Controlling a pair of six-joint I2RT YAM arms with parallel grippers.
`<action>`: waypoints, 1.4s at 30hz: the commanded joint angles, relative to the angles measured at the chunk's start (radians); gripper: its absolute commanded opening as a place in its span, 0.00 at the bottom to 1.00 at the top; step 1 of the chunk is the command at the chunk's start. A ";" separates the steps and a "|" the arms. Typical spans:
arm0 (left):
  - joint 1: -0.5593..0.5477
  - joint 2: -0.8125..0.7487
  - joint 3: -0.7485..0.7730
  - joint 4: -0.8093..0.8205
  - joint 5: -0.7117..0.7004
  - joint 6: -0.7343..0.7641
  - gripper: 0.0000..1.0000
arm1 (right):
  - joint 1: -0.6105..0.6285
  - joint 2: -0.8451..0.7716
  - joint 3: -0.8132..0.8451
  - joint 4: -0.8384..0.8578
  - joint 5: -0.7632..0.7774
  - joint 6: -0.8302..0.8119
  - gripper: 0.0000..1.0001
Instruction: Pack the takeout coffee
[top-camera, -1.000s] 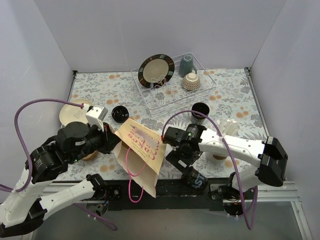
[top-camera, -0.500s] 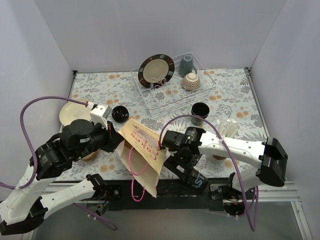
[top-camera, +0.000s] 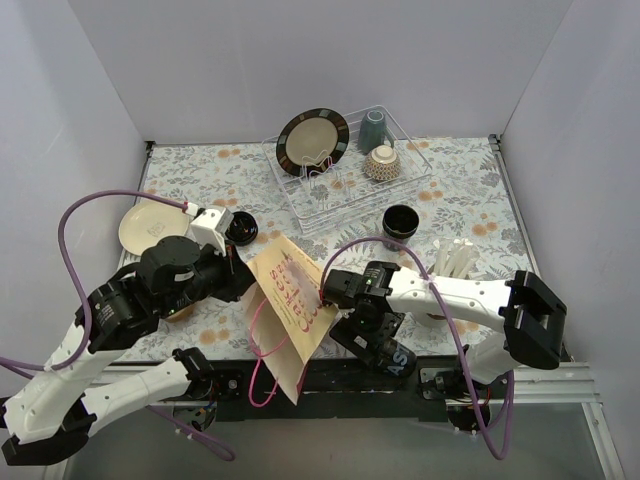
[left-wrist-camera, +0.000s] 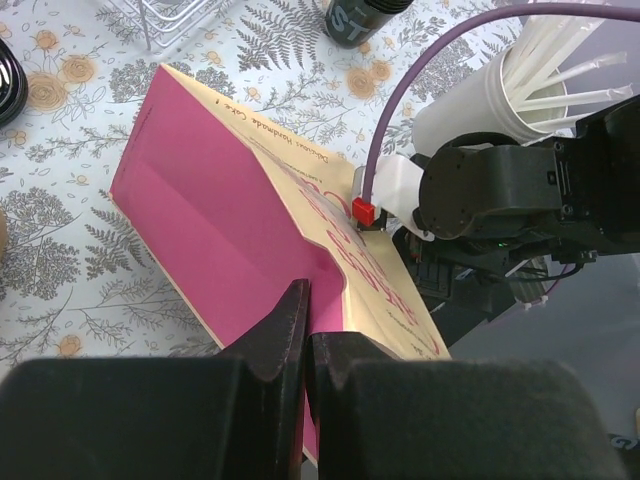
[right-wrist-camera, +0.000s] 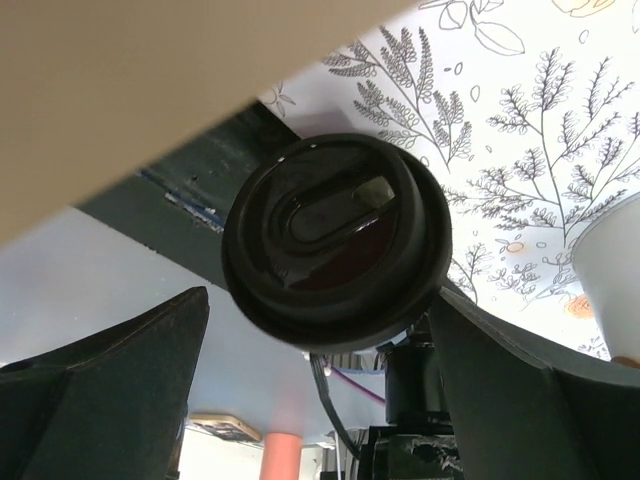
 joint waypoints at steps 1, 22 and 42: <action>0.005 0.011 0.007 0.027 0.009 -0.027 0.00 | -0.006 0.023 -0.032 0.042 0.019 -0.024 0.99; 0.003 0.037 0.013 0.035 -0.046 -0.113 0.00 | -0.153 -0.151 0.004 0.191 0.124 -0.073 0.73; 0.003 0.040 0.099 -0.069 -0.081 -0.108 0.00 | -0.222 -0.428 -0.317 1.025 0.366 -0.027 0.71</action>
